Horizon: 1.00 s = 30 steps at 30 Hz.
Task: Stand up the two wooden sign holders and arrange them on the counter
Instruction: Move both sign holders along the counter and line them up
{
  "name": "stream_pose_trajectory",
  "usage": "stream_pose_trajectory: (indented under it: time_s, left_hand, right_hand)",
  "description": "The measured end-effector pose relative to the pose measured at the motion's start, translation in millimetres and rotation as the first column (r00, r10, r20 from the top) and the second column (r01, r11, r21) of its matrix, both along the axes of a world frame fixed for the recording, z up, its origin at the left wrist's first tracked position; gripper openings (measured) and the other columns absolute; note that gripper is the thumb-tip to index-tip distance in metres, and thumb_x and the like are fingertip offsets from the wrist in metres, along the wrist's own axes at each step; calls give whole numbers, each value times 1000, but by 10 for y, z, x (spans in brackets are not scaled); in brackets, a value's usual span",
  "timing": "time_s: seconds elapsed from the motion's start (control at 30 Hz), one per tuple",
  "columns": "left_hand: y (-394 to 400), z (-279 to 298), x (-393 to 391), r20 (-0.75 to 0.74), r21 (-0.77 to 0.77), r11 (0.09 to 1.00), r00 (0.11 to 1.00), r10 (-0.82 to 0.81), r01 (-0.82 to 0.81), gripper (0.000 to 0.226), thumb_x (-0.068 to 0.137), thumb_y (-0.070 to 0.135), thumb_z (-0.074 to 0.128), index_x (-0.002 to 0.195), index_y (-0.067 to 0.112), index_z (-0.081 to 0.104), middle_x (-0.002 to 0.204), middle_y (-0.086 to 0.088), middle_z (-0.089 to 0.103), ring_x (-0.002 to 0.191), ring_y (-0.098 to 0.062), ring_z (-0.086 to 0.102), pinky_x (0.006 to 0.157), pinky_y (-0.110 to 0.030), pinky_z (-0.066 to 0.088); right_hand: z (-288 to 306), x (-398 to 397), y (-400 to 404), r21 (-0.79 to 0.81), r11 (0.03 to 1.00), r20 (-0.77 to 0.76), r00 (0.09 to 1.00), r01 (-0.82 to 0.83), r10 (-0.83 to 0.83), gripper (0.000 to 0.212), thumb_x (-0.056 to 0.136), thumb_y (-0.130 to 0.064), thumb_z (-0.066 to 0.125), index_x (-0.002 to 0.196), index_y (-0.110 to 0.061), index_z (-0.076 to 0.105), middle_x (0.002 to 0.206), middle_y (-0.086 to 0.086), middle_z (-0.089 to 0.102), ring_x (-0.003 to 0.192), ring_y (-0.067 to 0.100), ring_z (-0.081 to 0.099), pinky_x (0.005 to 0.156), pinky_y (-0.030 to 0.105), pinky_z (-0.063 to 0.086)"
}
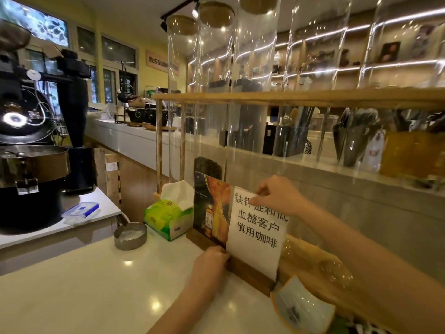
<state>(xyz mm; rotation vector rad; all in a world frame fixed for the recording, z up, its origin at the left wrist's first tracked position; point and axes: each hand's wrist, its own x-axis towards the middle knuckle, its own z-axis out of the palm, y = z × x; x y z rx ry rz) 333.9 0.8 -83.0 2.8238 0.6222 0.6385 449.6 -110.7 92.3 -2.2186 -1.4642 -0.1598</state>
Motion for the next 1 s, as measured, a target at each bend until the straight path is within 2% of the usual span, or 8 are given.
stream_pose_trajectory:
  time_s: [0.13,0.3,0.47,0.63,0.77,0.83,0.93,1.0]
  left_hand:
    - [-21,3,-1,-24,20,1000,1000,3,-3,36,89,13,46,122,20,57,129,-2,55,121,-17,47,97,-29,45]
    - [7,10,0,3,-4,1000,1000,-6,7,36,89,13,45,122,19,57,129,-2,56,121,-16,48,97,-26,44]
    - [8,8,2,2,-22,1000,1000,-3,3,36,90,11,45,124,18,55,130,-3,55,123,-16,47,99,-25,42]
    - [1,45,13,-55,-28,999,998,39,-40,33,90,12,46,119,15,59,123,-6,59,116,-19,52,97,-30,46]
    - [4,78,29,-91,-37,998,995,38,-41,35,90,11,45,124,13,56,126,-7,57,118,-20,52,100,-30,44]
    - [5,83,26,-97,-40,998,994,41,-45,35,91,12,44,124,13,55,128,-7,57,120,-20,52,102,-30,43]
    - [-18,54,5,-60,-33,998,997,49,-51,33,91,13,43,121,14,57,126,-6,58,119,-18,52,101,-28,42]
    - [-38,30,-21,-23,-18,999,999,45,-45,32,92,14,42,119,15,59,125,-5,60,118,-17,52,99,-26,43]
  right_hand:
    - [-76,-62,4,66,998,21,1000,5,-6,14,81,-19,65,85,-6,67,82,7,70,58,0,54,49,12,39]
    - [-102,-70,23,107,994,54,998,26,-32,14,81,-17,64,83,-4,68,83,9,71,58,3,53,50,13,39]
    - [-107,-76,44,134,990,46,998,33,-40,17,80,-16,65,84,0,68,84,14,71,71,18,64,66,30,54]
    - [-138,-90,35,154,988,35,999,29,-35,15,81,-15,64,83,0,68,84,15,71,65,14,59,55,18,45]
    - [-151,-83,33,161,987,26,999,23,-27,13,81,-16,64,81,-3,67,83,11,72,55,-1,51,46,10,36]
    - [-154,-77,31,156,988,29,999,15,-20,13,81,-16,63,83,-4,67,84,10,71,55,-2,50,46,10,36]
    - [-146,-79,29,128,992,30,999,14,-18,14,82,-17,63,85,-3,66,85,9,70,60,8,56,50,16,45]
    - [-129,-91,26,98,995,44,999,19,-23,14,82,-18,63,84,-4,66,80,6,67,61,8,57,49,17,44]
